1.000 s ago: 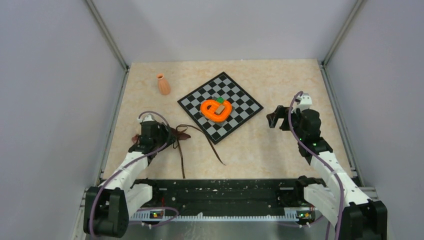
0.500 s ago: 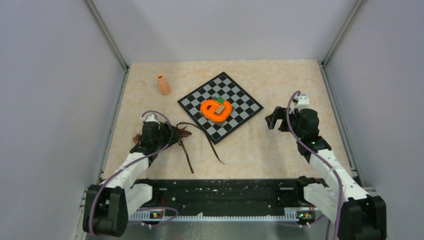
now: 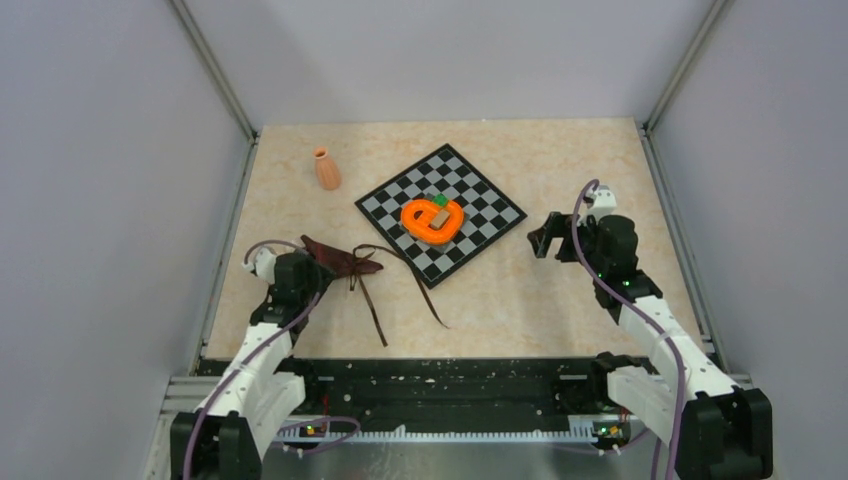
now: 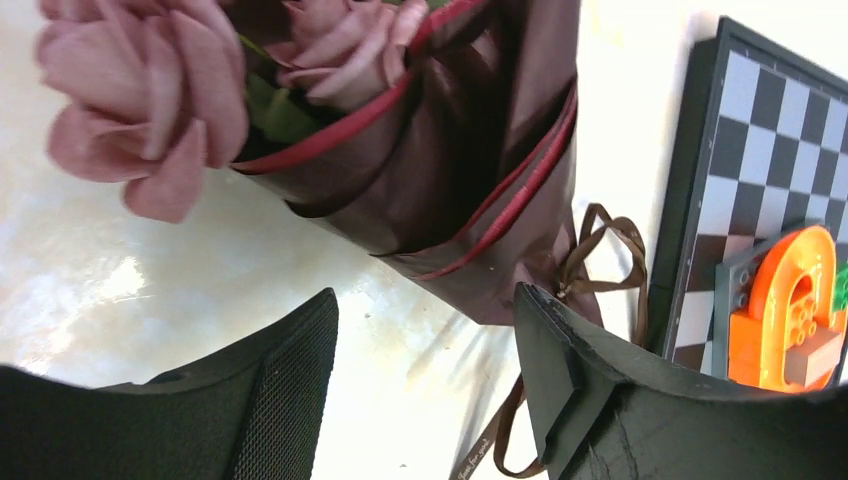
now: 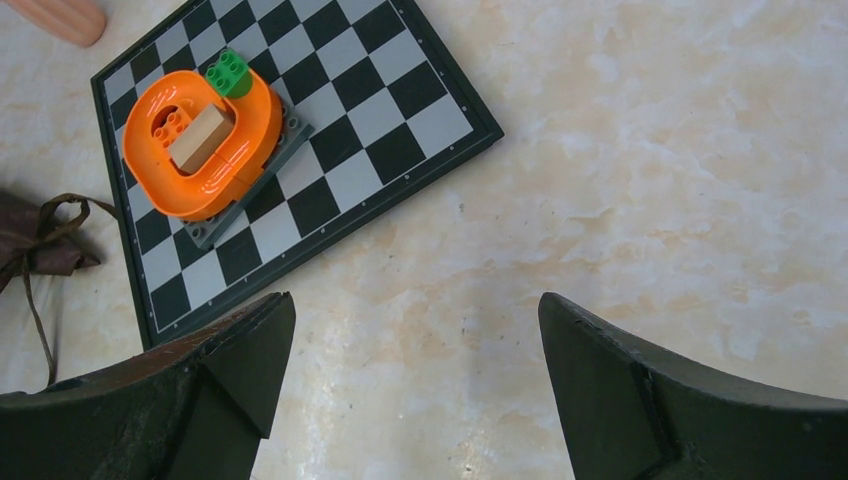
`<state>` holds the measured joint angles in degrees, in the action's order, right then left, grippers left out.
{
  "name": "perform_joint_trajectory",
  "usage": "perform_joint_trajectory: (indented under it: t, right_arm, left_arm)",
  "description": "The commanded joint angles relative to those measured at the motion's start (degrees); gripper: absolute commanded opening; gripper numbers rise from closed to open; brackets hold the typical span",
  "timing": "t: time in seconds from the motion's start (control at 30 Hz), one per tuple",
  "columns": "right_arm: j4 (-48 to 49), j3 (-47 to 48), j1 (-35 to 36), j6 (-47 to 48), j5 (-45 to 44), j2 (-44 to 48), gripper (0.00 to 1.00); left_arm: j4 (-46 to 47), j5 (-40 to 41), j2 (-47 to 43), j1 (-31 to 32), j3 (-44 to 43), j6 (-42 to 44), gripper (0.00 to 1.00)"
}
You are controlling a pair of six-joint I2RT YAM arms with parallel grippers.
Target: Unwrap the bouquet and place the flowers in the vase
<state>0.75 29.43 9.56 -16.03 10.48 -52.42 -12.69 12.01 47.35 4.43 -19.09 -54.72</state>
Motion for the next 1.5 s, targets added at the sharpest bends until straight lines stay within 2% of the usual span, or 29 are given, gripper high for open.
perform_joint_trajectory:
  t: [0.0,0.13,0.33,0.5,0.83,1.0,1.1,1.33,1.47]
  right_arm:
    - [2.15,2.74,-0.21,0.86,1.25,-0.05,0.94]
    - [2.47,2.74,-0.18,0.83,1.59,-0.13,0.94]
    - [2.47,2.82,-0.2,0.82,2.31,-0.23,0.94]
    - [2.24,3.01,-0.16,1.07,2.78,0.05,0.94]
    - [2.15,3.0,-0.22,1.3,3.27,0.03,0.92]
    - [1.84,3.09,-0.24,1.43,3.29,-0.13,0.91]
    - [1.71,3.16,-0.23,1.56,3.15,-0.1,0.91]
    - [1.56,3.27,-0.24,1.66,2.97,-0.48,0.9]
    - [1.67,3.33,-0.19,1.69,3.35,-0.97,0.9]
  left_arm:
    - [0.27,6.37,-2.84,-1.02,0.7,-5.38,0.68]
    - [3.79,6.66,-3.94,-2.83,2.28,-5.04,0.66]
    - [11.84,2.21,0.89,-6.54,2.66,0.38,0.62]
    - [18.05,0.9,4.21,-7.05,2.19,5.5,0.57]
    - [23.43,-0.63,11.82,-7.22,0.15,12.31,0.46]
    - [25.18,-3.93,16.16,-7.31,-2.6,15.11,0.36]
    - [25.72,-4.88,17.68,-7.31,-3.92,17.06,0.23]
    - [26.86,-11.28,20.88,-7.45,-6.37,21.76,0.13]
    - [24.37,-16.22,24.14,-7.46,-9.28,23.5,0.05]
